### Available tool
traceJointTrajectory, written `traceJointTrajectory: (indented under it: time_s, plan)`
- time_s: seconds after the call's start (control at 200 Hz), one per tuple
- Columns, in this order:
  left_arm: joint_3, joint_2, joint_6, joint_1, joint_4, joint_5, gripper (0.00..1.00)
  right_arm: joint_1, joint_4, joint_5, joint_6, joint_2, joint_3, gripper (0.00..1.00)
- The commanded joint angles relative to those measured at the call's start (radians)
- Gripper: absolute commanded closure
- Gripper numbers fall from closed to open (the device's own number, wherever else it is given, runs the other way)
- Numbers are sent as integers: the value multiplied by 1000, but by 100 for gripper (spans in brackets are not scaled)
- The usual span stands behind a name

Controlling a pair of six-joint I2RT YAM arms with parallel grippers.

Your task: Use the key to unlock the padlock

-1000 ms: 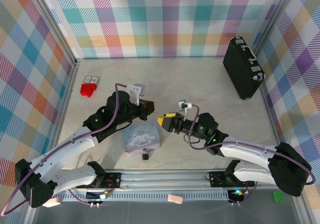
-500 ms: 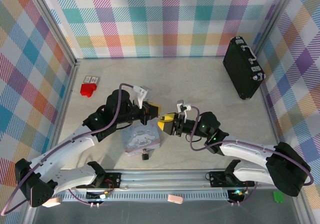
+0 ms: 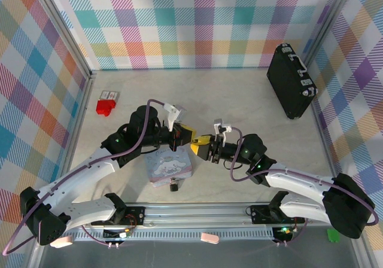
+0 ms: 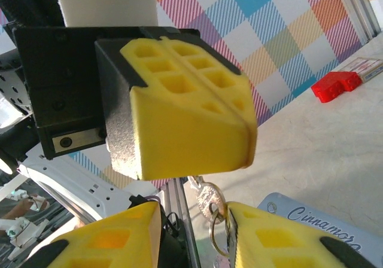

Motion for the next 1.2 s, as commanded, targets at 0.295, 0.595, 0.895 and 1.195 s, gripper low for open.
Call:
traceJointTrajectory:
  time_s: [0.295, 0.595, 0.895, 1.195]
  plan:
    - [18, 6, 4, 14, 20, 53, 100, -3, 57, -33, 9, 20, 35, 73]
    - [13, 20, -5, 10, 40, 78, 100, -3, 78, -32, 20, 34, 38, 78]
    - [9, 15, -4, 10, 44, 54, 100, -3, 58, -24, 25, 25, 41, 94]
    - [-5, -14, -19, 11, 37, -87, 70, -3, -103, 80, 19, -33, 49, 100]
